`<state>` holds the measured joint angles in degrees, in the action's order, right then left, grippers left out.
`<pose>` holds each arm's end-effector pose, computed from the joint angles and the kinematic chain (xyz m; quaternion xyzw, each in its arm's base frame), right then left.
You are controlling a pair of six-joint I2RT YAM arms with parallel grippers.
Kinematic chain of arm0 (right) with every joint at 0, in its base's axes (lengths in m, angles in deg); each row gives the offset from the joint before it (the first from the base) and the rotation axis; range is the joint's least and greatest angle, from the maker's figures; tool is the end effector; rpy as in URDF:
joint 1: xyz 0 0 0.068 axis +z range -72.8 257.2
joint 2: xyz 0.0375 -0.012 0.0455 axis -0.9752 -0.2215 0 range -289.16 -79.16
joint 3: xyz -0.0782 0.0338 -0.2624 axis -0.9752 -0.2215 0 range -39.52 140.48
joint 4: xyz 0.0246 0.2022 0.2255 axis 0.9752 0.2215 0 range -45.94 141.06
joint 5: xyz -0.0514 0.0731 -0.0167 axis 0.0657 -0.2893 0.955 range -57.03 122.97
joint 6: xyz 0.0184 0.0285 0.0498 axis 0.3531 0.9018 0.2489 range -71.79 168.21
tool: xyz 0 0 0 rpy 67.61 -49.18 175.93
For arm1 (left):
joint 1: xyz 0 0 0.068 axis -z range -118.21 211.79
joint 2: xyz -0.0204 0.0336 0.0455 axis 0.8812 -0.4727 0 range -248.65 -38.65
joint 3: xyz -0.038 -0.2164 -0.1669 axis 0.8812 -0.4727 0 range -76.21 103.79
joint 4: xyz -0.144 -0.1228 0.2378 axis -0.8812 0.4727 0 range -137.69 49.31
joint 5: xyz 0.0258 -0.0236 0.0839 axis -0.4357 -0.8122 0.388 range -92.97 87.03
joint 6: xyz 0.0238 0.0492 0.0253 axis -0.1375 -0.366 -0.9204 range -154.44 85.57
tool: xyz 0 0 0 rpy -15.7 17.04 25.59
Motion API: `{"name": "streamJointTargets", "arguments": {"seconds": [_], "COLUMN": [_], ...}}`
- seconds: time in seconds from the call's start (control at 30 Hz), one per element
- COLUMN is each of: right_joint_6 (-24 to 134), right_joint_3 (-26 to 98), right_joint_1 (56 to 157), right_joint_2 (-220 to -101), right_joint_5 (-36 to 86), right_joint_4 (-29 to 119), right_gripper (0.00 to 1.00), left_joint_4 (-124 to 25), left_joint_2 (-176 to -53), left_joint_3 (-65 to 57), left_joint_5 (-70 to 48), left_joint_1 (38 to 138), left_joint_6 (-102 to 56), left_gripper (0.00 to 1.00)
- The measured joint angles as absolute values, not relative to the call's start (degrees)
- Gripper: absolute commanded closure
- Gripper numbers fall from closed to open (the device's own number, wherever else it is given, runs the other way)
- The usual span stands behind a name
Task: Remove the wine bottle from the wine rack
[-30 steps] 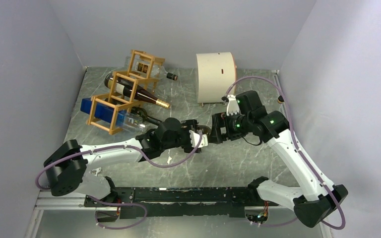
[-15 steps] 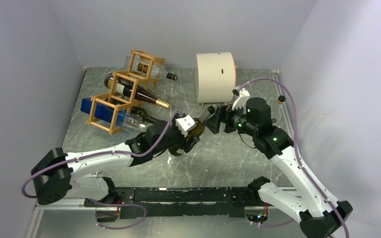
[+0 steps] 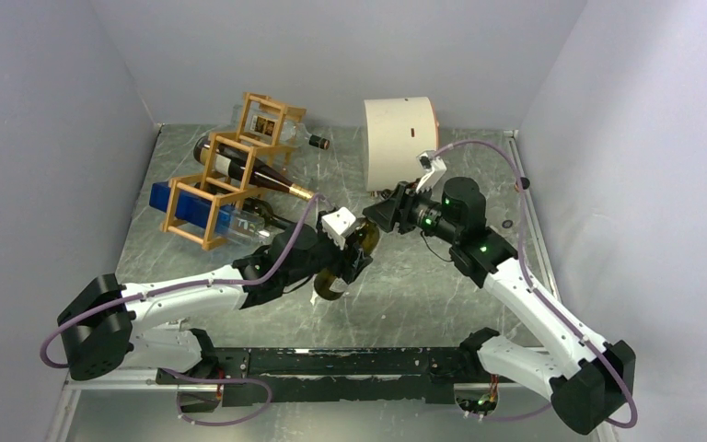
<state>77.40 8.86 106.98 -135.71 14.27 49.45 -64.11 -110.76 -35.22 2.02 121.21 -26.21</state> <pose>0.2370 0.1520 0.3273 -0.1045 0.7747 0.4116 0.4686 0.1720 -0.2835 0.2392 0.3178 0.7249 -0.3111 0.5261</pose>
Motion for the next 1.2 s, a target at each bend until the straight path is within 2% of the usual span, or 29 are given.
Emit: {"name": "streamJointTargets", "arguments": {"seconds": [0.07, 0.13, 0.17, 0.23, 0.27, 0.3, 0.33, 0.47, 0.7, 1.0, 1.2], "right_joint_6": [77.7, 77.96, 78.45, 78.03, 78.36, 78.4, 78.49, 77.24, 74.84, 78.71, 80.24], "right_joint_3": [8.9, 8.9, 8.88, 8.79, 8.7, 8.57, 8.49, 8.46, 8.86, 12.44, 13.03], "right_joint_1": [107.29, 107.35, 107.33, 107.33, 107.33, 107.37, 107.51, 107.7, 107.4, 107.29, 107.27], "right_joint_2": [-136.72, -137.55, -137.83, -138.05, -138.01, -137.85, -137.63, -135.84, -130.68, -122.01, -124.04], "right_joint_5": [13.57, 13.18, 12.74, 12.72, 12.67, 12.87, 13.2, 18.9, 39.14, 72.82, 93.37], "right_joint_4": [48.05, 47.41, 47.15, 47.06, 47.09, 47.09, 47.24, 51.41, 66.19, 83.41, 84.96], "right_gripper": [0.68, 0.88, 0.97, 1.0, 1.0, 1.0, 1.0, 1.0, 1.0, 1.0, 1.0], "left_joint_4": [-64.05, -63.85, -63.66, -63.22, -63.11, -62.87, -62.76, -63.04, -62.37, -57.19, -53.71], "left_joint_2": [-110.76, -110.76, -110.76, -110.79, -110.79, -110.79, -110.74, -109.32, -103.27, -99.07, -95.62], "left_joint_3": [-35.22, -35.22, -35.22, -35.22, -35.22, -35.22, -35.22, -35.22, -34.47, -33.32, -30.8], "left_joint_5": [1.72, 1.63, 1.65, 1.39, 1.33, 1.26, 1.19, 0.71, -0.12, 1.48, 4.45], "left_joint_1": [121.18, 121.18, 121.16, 121.12, 121.12, 121.12, 121.12, 121.16, 121.21, 121.21, 121.21], "left_joint_6": [-25.53, -24.94, -24.68, -23.93, -23.74, -23.45, -23.19, -21.38, -19.01, -18.49, -18.75], "left_gripper": [0.92, 0.85, 0.76, 0.53, 0.36, 0.13, 0.02, 0.01, 0.01, 0.01, 0.01]}}
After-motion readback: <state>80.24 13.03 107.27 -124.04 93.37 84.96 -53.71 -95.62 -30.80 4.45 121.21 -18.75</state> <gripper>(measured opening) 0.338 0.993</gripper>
